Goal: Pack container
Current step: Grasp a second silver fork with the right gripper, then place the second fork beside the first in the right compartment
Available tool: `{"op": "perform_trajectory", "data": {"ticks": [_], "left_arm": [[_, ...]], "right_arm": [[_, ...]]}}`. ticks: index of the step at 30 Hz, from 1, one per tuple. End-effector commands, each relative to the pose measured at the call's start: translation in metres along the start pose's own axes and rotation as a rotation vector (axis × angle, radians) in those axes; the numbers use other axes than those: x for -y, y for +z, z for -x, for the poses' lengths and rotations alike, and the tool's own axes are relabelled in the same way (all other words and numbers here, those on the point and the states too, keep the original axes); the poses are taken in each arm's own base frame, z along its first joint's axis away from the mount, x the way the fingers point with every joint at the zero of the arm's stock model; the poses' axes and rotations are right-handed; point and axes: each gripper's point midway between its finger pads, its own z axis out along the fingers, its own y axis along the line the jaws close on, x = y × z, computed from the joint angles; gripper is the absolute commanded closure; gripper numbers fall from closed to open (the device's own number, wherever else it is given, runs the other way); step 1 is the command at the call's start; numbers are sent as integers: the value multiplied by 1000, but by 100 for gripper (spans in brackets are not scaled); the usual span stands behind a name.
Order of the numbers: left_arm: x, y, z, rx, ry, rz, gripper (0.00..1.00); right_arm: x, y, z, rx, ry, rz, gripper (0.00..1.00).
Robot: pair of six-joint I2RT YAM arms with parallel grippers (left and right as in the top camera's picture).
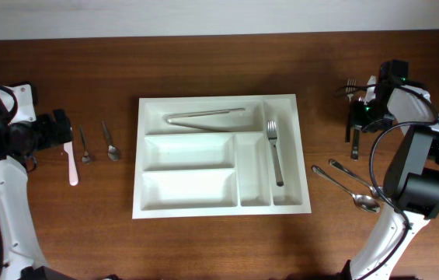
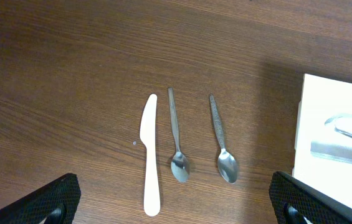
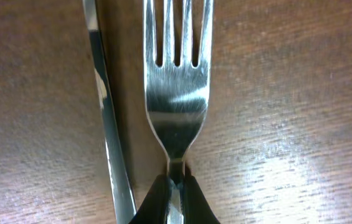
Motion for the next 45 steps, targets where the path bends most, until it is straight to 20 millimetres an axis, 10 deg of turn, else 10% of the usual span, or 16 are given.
{"op": "perform_trajectory", "data": {"ticks": [1,13,24,32,45], "left_arm": [[-1,-7,7,24,15,6,1],[-1,-7,7,24,15,6,1],[-1,-7,7,24,15,6,1],[-1,-7,7,24,15,6,1],[-1,-7,7,24,15,6,1]], "right_arm": [[5,-3,0,-36,13,-19,96],[-66,-127,26,16,-16,168,96],[-219,-148,-35,-58,-371,180,96],[-251,-146,-62,-79,-406,114,96],[-245,-143,-59,-67,-377,69,96]]}}
